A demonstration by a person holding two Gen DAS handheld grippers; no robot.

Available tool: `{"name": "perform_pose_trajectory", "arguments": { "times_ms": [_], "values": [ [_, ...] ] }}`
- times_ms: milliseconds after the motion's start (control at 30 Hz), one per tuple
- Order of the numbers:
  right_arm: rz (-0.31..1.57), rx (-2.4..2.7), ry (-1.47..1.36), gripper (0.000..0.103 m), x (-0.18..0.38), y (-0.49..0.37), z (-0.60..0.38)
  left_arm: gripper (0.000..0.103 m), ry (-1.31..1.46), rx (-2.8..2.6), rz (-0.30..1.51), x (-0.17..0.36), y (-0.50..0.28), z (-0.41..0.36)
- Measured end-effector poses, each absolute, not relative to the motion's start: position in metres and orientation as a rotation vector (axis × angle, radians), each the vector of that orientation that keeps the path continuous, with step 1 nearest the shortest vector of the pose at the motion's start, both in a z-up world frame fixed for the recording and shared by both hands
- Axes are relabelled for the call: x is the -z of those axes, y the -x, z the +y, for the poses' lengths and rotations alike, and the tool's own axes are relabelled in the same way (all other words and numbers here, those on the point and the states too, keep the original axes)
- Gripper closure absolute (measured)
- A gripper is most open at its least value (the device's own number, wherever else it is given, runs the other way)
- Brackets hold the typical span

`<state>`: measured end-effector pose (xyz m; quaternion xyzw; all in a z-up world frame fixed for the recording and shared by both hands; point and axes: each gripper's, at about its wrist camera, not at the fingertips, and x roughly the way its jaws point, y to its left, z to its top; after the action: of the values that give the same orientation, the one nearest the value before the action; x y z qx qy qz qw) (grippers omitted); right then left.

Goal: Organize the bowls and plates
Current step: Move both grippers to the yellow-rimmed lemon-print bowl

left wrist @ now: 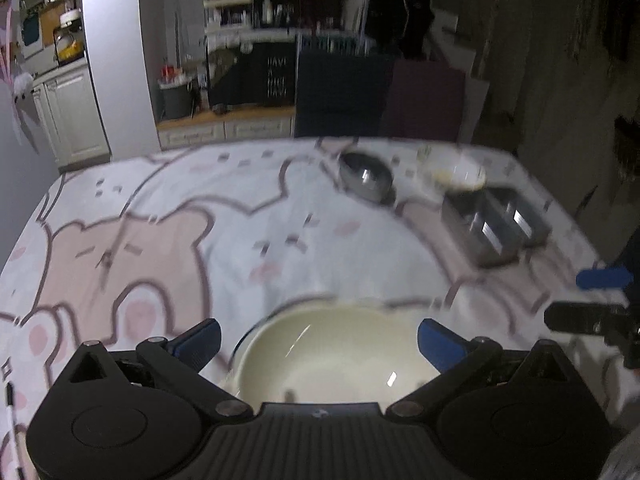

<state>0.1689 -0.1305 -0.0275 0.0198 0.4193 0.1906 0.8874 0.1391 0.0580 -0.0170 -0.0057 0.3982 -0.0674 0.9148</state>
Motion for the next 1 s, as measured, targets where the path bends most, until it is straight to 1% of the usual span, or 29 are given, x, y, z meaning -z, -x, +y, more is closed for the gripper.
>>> {"name": "perform_pose_trajectory", "arguments": {
  "times_ms": [300, 567, 900, 967, 1000],
  "values": [
    [0.754, -0.264, -0.098, 0.000, 0.005, -0.201, -0.200, 0.000, 0.093, 0.176, 0.721, 0.008, -0.192, -0.004],
    [0.702, -0.160, -0.144, 0.000, -0.006, -0.272, -0.263, 0.000, 0.123, 0.181, 0.708, 0.018, -0.256, -0.056],
    [0.725, -0.126, -0.157, 0.001, 0.016, -0.397, -0.334, 0.000, 0.280, 0.157, 0.745, 0.045, -0.356, -0.100],
    [0.725, -0.133, -0.150, 0.003, 0.025, -0.417, -0.340, 0.001, 0.320, 0.162, 0.755, 0.054, -0.374, -0.108],
    [0.727, -0.145, -0.146, 0.007, 0.031, -0.428, -0.344, 0.003, 0.333, 0.166, 0.765, 0.061, -0.385, -0.113]
  ]
}}
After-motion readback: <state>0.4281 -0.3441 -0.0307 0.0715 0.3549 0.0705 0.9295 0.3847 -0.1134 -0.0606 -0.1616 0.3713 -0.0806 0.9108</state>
